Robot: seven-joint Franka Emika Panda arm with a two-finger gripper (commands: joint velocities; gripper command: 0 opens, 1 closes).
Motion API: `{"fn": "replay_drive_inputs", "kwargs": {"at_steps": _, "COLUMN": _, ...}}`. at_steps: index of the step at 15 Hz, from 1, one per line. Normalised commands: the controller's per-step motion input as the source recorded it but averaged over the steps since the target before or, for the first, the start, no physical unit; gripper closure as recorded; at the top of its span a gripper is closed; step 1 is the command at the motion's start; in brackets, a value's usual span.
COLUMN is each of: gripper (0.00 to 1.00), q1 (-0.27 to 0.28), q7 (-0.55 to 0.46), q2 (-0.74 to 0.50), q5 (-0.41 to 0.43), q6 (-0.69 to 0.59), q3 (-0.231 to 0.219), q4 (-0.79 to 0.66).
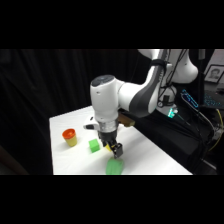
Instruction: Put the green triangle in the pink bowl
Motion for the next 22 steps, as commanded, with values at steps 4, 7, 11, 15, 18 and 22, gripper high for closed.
{"fn": "replay_drive_inputs", "kwargs": {"at_steps": 4, "gripper": 0.0, "q1": 0.002, "q7": 0.02, "q2": 0.16, "q5": 0.02, "q6": 0.12, "q3": 0.077, "q4": 0.12}}
{"fn": "replay_drive_inputs", "kwargs": {"at_steps": 7, "gripper": 0.0, "q1": 0.01, "q7": 0.01, "q2": 0.14, "q5": 0.034, "q6": 0.15, "q3": 0.057, "q4": 0.09}}
{"fn": "replay_drive_inputs", "kwargs": {"at_steps": 11, "gripper": 0.0, "q1": 0.011, "q7": 0.0, "q2": 0.14, "q5": 0.041, "q6": 0.18, "q3": 0.042, "q4": 0.09}}
{"fn": "replay_drive_inputs", "kwargs": {"at_steps": 15, "gripper": 0.0, "q1": 0.014, "q7": -0.06, "q2": 0.14, "q5": 0.0, "q6": 0.17, "q3": 0.029, "q4": 0.09}}
{"fn": "replay_drive_inputs", "kwargs": {"at_steps": 18, "gripper": 0.0, "q1": 0.03, "q7": -0.09, "q2": 0.13, "q5": -0.068, "q6": 0.14, "q3": -0.001, "q4": 0.1}}
{"fn": "replay_drive_inputs", "kwargs": {"at_steps": 22, "gripper": 0.23, "q1": 0.011, "q7": -0.11, "q2": 0.15, "q5": -0.07, "q6": 0.08, "q3": -0.002, "q4": 0.17}}
